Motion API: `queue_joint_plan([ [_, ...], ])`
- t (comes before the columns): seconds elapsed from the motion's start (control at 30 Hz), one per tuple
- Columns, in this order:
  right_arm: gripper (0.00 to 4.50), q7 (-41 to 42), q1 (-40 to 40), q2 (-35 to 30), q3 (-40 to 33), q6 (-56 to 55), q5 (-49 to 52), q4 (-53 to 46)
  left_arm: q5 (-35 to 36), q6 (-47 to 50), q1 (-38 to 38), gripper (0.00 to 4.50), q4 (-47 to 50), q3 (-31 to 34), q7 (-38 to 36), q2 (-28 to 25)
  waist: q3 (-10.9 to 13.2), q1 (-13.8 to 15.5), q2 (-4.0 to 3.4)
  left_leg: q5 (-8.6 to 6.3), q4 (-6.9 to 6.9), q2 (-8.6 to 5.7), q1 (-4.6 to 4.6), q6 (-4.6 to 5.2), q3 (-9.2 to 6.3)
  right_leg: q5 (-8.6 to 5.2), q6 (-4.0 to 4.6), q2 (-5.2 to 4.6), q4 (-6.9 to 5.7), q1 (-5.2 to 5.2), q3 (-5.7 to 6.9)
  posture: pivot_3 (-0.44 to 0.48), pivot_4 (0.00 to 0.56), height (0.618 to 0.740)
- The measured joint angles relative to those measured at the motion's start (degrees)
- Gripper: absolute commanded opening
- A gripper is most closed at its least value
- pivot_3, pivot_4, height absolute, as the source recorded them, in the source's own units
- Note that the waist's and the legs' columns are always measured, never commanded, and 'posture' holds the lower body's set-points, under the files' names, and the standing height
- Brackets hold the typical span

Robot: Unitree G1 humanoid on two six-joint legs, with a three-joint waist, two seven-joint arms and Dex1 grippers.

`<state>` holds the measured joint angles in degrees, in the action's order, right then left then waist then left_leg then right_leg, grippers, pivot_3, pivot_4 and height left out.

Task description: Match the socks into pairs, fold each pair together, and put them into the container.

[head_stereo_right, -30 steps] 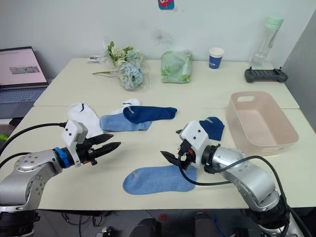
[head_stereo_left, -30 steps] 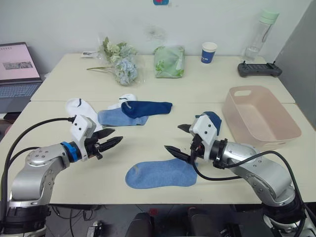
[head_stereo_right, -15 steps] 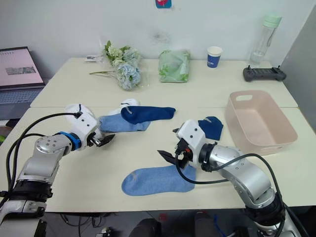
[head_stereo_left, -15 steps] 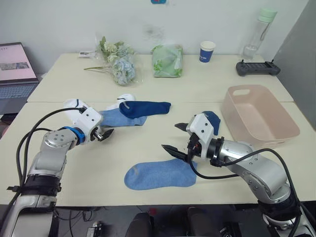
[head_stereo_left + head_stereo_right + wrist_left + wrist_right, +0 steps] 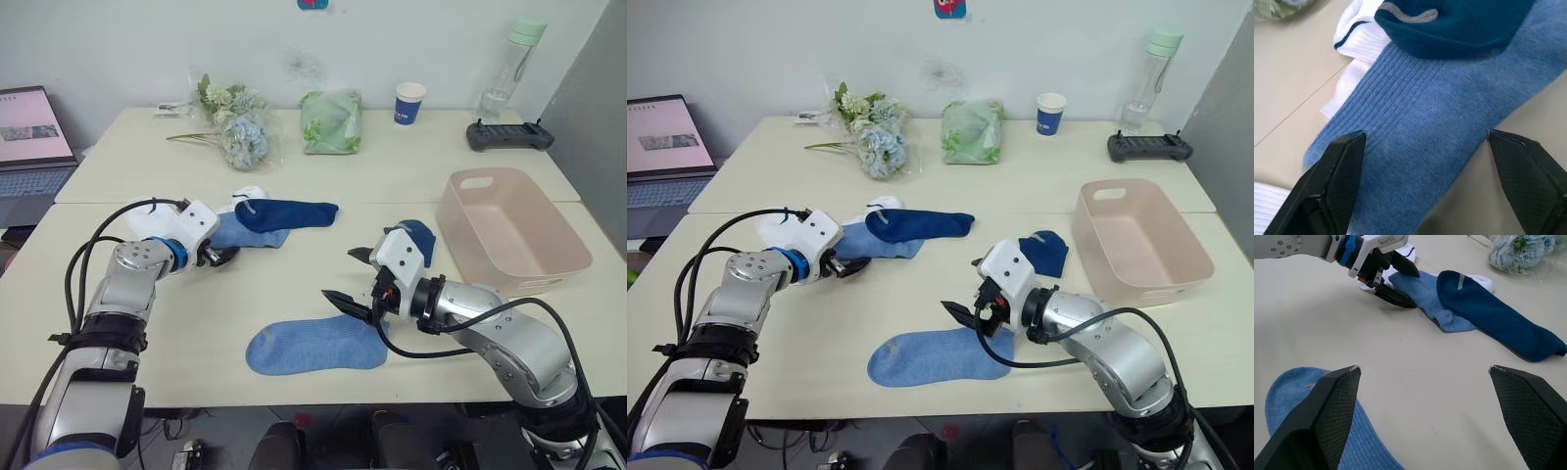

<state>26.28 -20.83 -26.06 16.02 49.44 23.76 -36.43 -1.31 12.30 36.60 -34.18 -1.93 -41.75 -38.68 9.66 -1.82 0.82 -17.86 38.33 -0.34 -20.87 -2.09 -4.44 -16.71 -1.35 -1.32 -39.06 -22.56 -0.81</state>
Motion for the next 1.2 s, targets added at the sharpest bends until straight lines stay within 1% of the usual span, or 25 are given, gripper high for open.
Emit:
queue_joint_plan([
  [0.2, 4.5, -0.1, 0.0, 0.0, 0.0, 0.0, 0.0, -0.1, 1.2, 4.7, 0.8, 1.61, -0.1, 0.1, 0.0, 1.0, 0.0, 0.0, 0.01, 0.0, 0.07, 0.01, 0.06, 0.0, -0.02, 0.01, 0.0, 0.0, -0.02, 0.09, -0.02, 0.0, 0.15, 0.74],
  [0.37, 4.5, -0.2, 0.0, 0.0, 0.0, 0.1, 0.0, -0.1, 2.1, 6.4, 0.8, 0.02, 0.1, 0.2, 0.0, 1.2, 0.0, -0.1, 0.01, 0.0, 0.07, 0.02, 0.06, -0.01, -0.04, 0.01, 0.0, 0.0, -0.02, 0.09, -0.04, 0.0, 0.15, 0.74],
  [0.57, 4.5, -0.3, 0.0, 0.1, 0.0, 0.5, 0.0, -0.6, 3.8, 9.0, 0.3, 0.02, 1.0, 2.4, 0.7, 1.2, 0.0, -0.1, 0.01, 0.01, 0.07, 0.02, 0.01, -0.01, -0.06, 0.01, 0.0, 0.0, 0.03, 0.06, -0.06, 0.0, 0.15, 0.74],
  [0.67, 4.5, -0.2, 0.0, 0.2, 0.0, 0.5, 0.0, -0.6, 5.3, 11.6, -1.3, 0.02, 4.7, 3.7, 0.8, 1.1, 0.0, 0.0, 0.01, 0.01, 0.07, 0.02, -0.05, -0.02, -0.06, 0.01, 0.0, -0.02, 0.09, 0.03, -0.1, 0.0, 0.15, 0.74],
  [0.8, 4.5, -0.2, 0.2, 0.2, -0.1, 0.4, 0.0, -0.6, 7.8, 16.3, -5.2, 0.02, 13.6, 4.9, 0.5, 1.1, 0.0, 0.0, 0.01, 0.01, 0.07, 0.01, -0.09, -0.03, -0.06, 0.0, 0.0, -0.06, 0.13, 0.02, -0.15, 0.0, 0.15, 0.74],
  [0.93, 4.5, -0.1, 0.7, 0.1, -0.2, 0.4, 0.0, -0.6, 10.8, 22.2, -9.3, 0.02, 25.2, 5.2, 0.5, 2.1, 0.0, 0.1, 0.01, 0.01, 0.07, 0.02, -0.09, -0.03, -0.06, 0.0, 0.0, -0.08, 0.11, 0.03, -0.14, 0.0, 0.15, 0.74],
  [1.2, 4.5, 0.1, 1.0, -0.1, -0.2, 0.3, 0.0, -0.6, 15.5, 29.6, -10.8, 0.02, 39.4, 4.5, 1.1, 3.9, 0.0, 0.1, 0.01, 0.02, 0.07, 0.01, -0.07, -0.03, -0.06, 0.0, 0.0, -0.07, 0.09, 0.07, -0.13, 0.0, 0.15, 0.74],
])
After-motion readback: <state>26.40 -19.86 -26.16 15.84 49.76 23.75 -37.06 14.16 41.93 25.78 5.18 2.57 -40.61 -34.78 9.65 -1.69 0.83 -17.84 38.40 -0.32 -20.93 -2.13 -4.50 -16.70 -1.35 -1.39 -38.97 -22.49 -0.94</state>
